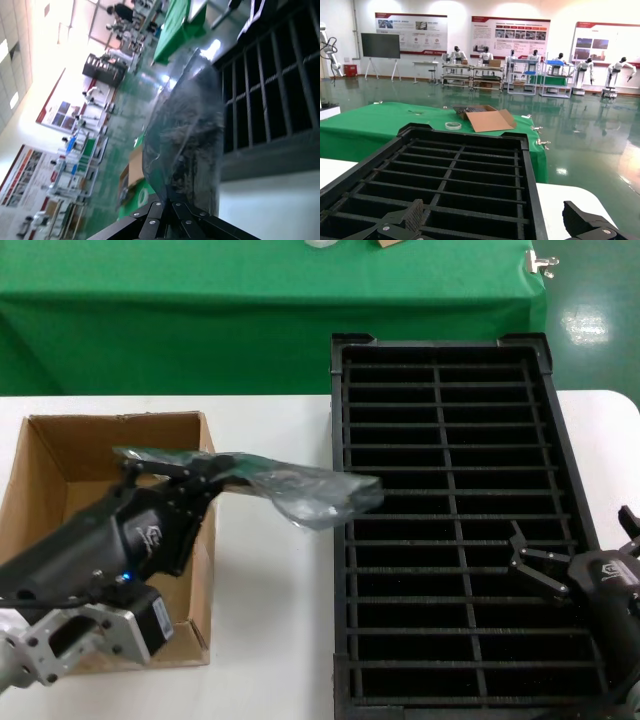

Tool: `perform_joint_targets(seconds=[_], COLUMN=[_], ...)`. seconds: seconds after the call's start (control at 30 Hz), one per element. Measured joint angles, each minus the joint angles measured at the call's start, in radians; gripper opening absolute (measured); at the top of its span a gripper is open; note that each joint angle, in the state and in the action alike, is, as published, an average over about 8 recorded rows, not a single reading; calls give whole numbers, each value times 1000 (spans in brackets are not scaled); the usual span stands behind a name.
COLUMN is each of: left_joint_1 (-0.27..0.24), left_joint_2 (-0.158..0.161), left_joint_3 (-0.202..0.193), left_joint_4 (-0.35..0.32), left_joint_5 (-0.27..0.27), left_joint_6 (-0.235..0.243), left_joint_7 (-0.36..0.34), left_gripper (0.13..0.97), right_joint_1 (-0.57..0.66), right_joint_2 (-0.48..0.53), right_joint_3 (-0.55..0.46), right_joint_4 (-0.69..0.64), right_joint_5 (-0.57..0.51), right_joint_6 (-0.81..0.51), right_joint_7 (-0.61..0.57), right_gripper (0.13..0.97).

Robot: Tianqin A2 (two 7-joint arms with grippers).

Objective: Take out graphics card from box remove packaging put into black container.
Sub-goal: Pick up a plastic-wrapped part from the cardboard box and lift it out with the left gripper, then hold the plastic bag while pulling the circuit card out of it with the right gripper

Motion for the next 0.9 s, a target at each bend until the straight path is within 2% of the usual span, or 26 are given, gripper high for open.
perform_joint_targets(seconds=[0.1, 0.23, 0.63, 0.77, 0.9], left_joint_1=[-5, -9, -10, -10, -10], left_joint_2=[-7, -14, -16, -16, -16], left_joint_3=[23, 34, 35, 35, 35], left_joint_4=[5, 12, 14, 14, 14], left_joint_5=[-38, -66, -72, -72, -72], left_joint_6=[-8, -14, -16, -16, -16], left_joint_7=[11, 17, 19, 19, 19], left_gripper=[139, 139, 139, 139, 139], right_joint_1=[0, 0, 4, 26, 72], right_joint_2=[0, 0, 1, 7, 20], right_joint_3=[0, 0, -9, -56, -147], right_joint_4=[0, 0, 0, 5, 19], right_joint_5=[0, 0, 0, -1, -3], right_joint_6=[0, 0, 4, 16, 30], right_joint_7=[0, 0, 2, 6, 10], right_gripper=[966, 966, 966, 966, 966])
